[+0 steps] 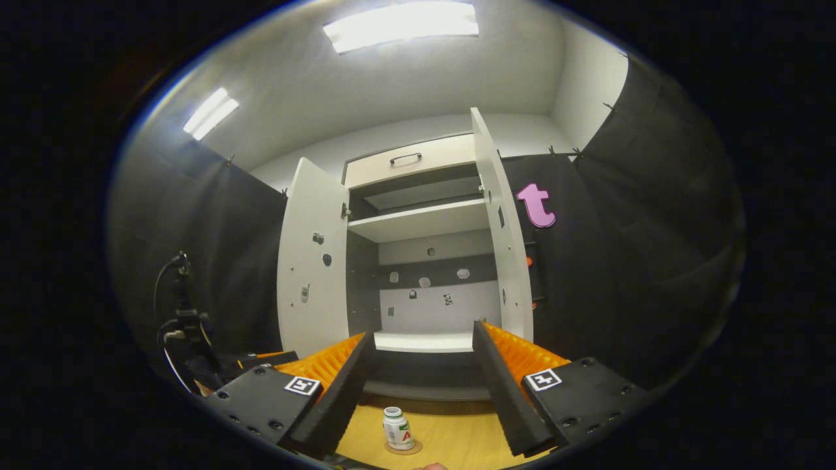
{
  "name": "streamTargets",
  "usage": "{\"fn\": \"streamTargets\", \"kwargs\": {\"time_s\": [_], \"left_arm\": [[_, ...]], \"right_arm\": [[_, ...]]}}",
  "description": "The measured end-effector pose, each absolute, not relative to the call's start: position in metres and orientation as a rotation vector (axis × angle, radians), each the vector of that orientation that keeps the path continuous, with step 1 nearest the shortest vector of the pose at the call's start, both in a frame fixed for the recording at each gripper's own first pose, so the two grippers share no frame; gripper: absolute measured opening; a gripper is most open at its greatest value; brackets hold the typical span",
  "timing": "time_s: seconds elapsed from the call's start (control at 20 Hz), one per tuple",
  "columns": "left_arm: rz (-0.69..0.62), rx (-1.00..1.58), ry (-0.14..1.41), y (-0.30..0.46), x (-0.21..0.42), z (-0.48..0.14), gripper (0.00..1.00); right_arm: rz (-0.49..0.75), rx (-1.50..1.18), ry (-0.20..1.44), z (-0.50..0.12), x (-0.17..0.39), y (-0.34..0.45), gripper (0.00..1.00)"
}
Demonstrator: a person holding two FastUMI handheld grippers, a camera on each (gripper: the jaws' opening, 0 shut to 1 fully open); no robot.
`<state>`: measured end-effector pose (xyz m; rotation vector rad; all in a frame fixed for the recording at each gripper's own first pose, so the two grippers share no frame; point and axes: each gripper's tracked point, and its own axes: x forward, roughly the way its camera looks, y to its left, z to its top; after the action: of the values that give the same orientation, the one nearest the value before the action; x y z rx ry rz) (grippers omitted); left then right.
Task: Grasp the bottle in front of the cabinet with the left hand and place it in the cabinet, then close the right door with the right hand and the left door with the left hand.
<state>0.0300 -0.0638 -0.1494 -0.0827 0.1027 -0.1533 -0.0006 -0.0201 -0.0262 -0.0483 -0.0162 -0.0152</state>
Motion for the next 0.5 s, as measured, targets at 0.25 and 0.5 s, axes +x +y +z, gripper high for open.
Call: {"fn": "streamTargets", "kwargs": {"time_s": [0.25, 0.5], "left_arm": [[-0.214, -0.098, 0.209, -0.097, 0.046, -0.256, 0.95], [-0.221, -0.07, 0.255, -0.116, 0.056, -0.331, 0.95]], "right_arm": [[-0.021, -0.049, -0.023, -0.021, -0.001, -0.027, 0.98], [-0.011, -0.012, 0.007, -0.03, 0.001, -0.033, 0.98]]}}
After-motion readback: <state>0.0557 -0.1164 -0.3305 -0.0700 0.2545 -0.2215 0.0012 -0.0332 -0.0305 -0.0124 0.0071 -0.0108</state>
